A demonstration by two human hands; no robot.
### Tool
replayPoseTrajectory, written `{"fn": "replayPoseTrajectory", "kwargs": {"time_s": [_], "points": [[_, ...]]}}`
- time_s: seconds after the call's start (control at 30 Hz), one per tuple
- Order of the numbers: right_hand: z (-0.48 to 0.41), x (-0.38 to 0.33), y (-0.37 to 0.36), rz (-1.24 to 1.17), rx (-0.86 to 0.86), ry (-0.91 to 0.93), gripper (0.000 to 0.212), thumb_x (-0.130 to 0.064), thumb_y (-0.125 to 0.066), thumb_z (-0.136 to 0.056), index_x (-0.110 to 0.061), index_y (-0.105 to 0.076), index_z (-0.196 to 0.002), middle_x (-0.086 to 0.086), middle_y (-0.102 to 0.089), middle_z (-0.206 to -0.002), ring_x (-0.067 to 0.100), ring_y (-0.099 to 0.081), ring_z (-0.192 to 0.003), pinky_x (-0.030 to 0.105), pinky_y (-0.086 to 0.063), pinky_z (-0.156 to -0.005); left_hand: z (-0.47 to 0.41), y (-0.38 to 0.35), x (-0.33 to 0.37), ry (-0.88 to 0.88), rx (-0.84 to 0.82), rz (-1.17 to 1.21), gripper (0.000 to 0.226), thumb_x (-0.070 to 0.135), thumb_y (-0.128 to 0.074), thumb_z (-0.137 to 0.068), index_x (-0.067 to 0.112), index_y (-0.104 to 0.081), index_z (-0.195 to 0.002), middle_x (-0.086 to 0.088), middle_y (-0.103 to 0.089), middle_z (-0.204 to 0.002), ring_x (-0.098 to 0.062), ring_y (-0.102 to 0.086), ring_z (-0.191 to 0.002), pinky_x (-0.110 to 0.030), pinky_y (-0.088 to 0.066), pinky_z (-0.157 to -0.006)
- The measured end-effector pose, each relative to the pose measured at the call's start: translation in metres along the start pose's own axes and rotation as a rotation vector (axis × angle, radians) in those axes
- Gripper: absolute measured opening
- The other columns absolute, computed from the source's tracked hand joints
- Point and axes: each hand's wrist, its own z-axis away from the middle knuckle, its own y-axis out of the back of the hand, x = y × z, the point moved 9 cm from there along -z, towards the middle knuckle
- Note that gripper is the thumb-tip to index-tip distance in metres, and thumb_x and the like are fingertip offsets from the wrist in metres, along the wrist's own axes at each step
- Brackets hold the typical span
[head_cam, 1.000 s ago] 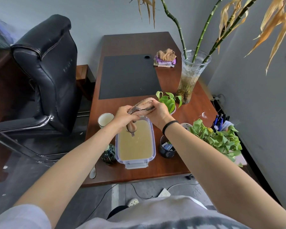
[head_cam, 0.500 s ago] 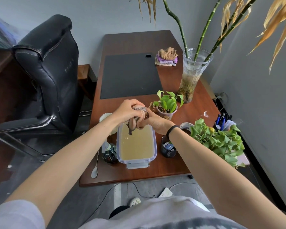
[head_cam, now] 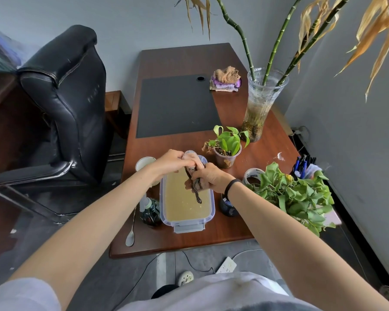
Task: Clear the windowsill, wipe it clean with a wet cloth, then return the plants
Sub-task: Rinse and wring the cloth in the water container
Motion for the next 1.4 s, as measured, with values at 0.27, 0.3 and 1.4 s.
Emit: {"fn": "replayPoseTrajectory", "kwargs": {"time_s": [0.27, 0.3, 1.4], "points": [[-0.001, -0.015, -0.01, 0.446, 0.031, 0.029, 0.026, 0.001, -0.069, -0.074, -0.006, -0.055, -0.095, 0.01, -0.054, -0.079, 0.02, -0.05, -0.066, 0.03, -0.044, -0.06, 0.011, -0.034, 0.026, -0.355, -0.011, -1.003, 0.086, 0.011, -0.068, -0.078, 0.029, -0.018, -0.146, -0.003, -0.042, -0.118, -0.02, -0.049, -0.104, -0.032, -0.044, -0.071], [-0.001, -0.018, -0.013, 0.509, 0.028, 0.051, 0.023, 0.003, -0.066, -0.076, -0.008, -0.053, -0.092, 0.009, -0.052, -0.078, 0.018, -0.048, -0.064, 0.028, -0.042, -0.059, 0.012, -0.04, 0.029, -0.381, 0.051, -1.108, 0.08, 0.012, -0.065, -0.082, 0.025, -0.02, -0.146, -0.004, -0.045, -0.117, -0.022, -0.051, -0.104, -0.033, -0.042, -0.074], [0.006, -0.023, -0.013, 1.256, 0.364, 0.226, 0.025, -0.023, -0.049, -0.091, -0.004, -0.058, -0.106, 0.016, -0.062, -0.108, 0.036, -0.06, -0.099, 0.034, -0.044, -0.074, -0.011, -0.036, -0.033, 0.034, -0.091, -0.691, 0.018, 0.015, -0.061, -0.077, 0.011, -0.052, -0.063, -0.001, -0.043, -0.065, -0.018, -0.042, -0.057, -0.024, -0.03, -0.048]]}}
